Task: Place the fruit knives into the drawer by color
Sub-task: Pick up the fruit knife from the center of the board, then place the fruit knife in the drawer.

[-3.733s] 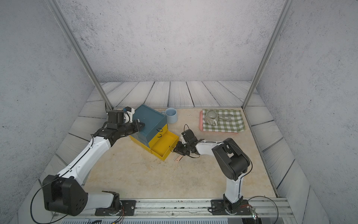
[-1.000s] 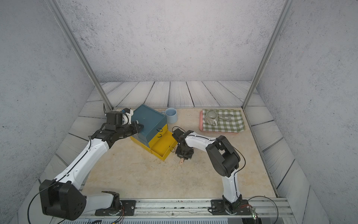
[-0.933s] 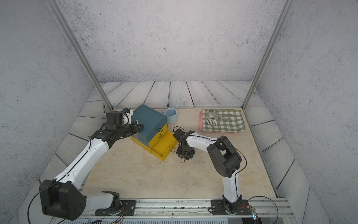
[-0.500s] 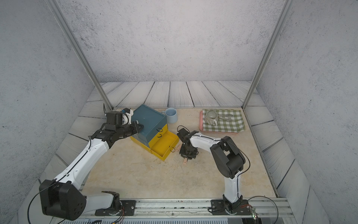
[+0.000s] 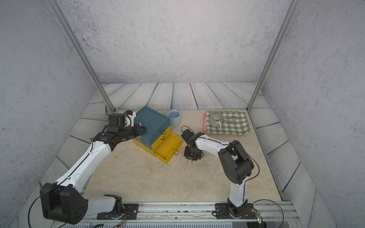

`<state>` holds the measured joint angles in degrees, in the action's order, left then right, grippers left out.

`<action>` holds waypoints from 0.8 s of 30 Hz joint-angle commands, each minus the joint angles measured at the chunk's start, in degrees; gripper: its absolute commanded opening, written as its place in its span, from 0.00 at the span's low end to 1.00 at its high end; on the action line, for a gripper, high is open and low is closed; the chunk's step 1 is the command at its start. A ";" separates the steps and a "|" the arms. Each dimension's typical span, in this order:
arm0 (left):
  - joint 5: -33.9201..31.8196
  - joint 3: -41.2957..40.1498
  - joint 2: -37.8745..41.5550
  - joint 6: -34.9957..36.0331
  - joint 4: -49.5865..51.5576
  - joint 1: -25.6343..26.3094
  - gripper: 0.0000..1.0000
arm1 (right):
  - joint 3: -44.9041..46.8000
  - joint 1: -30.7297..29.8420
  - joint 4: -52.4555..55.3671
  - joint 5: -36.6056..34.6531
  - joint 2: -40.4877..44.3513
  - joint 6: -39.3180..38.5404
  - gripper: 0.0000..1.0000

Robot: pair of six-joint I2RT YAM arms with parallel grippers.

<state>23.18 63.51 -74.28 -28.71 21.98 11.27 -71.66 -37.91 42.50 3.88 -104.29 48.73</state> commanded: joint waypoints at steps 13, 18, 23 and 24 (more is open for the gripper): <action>-1.22 -1.11 -2.44 0.63 6.59 -0.43 0.00 | -10.44 -0.05 -3.38 9.55 4.21 -8.35 0.19; -0.96 -1.04 -2.62 0.58 6.35 -0.45 0.00 | -12.93 -1.00 -6.50 11.49 2.73 -7.34 0.20; -0.86 -1.19 -2.56 0.56 6.33 -0.46 0.00 | -15.79 -1.77 -8.22 13.20 -0.31 -6.63 0.20; -0.81 -1.19 -2.49 0.57 6.39 -0.46 0.00 | -16.54 -1.86 -8.44 13.47 -1.09 -6.48 0.21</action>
<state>23.46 63.59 -74.78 -28.71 21.41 11.27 -86.35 -39.27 35.44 15.46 -102.98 41.89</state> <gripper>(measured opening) 0.044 0.236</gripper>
